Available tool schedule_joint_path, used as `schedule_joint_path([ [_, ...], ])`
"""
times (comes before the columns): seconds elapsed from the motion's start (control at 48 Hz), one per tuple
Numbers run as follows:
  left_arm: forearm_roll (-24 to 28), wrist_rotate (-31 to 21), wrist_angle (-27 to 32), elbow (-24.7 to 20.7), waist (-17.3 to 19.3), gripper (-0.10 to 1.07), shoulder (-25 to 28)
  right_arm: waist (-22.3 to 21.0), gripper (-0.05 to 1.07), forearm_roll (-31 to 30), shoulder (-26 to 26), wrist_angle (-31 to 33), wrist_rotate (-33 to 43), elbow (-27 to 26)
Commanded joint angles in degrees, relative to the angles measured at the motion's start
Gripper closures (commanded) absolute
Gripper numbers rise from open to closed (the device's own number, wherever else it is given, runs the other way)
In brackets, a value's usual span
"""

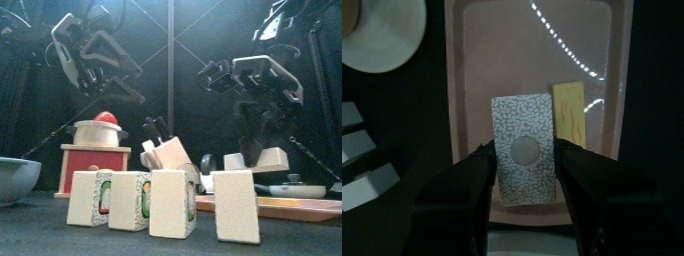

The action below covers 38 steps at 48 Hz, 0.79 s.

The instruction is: Place rice on plate

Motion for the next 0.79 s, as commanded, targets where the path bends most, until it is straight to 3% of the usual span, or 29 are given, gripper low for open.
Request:
schedule_joint_path([
  [0.0, 0.00, 0.09, -0.70, -0.62, 0.26, -0.05, -0.62, 0.62, 0.35, -2.81, 0.26, 0.70, 2.02, -2.02],
  [0.479, -0.09, 0.00, -0.62, -0.44, 0.26, -0.05, -0.53, 0.53, 0.34, -3.25, 4.22, -0.53, 4.04, -1.49],
  [0.771, -0.09, 0.00, -0.62, -0.35, 0.26, -0.05, -0.62, -0.18, 0.17, -3.52, 4.75, -1.49, 3.96, -1.32],
])
